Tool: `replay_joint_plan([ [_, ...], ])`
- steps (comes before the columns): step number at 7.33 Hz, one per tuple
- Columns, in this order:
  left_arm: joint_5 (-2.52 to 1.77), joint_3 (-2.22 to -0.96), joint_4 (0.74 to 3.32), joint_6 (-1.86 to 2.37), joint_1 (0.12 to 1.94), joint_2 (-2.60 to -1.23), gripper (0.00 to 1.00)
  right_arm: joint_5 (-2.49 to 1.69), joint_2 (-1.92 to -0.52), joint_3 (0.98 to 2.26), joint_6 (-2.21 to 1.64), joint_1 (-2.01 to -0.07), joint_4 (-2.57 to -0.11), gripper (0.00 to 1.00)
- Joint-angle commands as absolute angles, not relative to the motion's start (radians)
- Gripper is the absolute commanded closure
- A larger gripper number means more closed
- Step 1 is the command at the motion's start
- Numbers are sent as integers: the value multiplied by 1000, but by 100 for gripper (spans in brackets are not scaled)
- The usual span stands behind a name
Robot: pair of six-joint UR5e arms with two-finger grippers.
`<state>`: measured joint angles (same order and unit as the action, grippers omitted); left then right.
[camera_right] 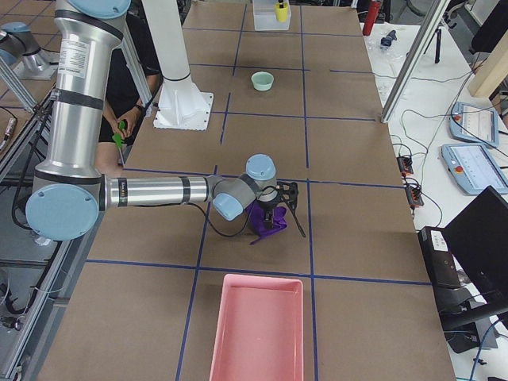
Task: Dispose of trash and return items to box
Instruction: 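Lift the yellow cup with the left gripper while the right grasps the purple cloth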
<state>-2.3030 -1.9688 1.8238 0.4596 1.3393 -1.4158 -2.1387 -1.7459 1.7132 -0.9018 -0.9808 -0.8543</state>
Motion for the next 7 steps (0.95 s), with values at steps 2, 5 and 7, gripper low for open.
replay_joint_plan([
  [2, -2228, -1962, 1628, 229, 1498, -1498, 100, -2111, -1740, 1678, -931, -910, -847, 0],
  [5, -2181, -1915, 1566, 39, 1638, -1548, 100, -2106, -1697, 1621, -933, -913, -847, 5],
  [7, -2142, -1869, 1566, -26, 1681, -1552, 100, -2105, -1710, 1624, -933, -916, -847, 99],
])
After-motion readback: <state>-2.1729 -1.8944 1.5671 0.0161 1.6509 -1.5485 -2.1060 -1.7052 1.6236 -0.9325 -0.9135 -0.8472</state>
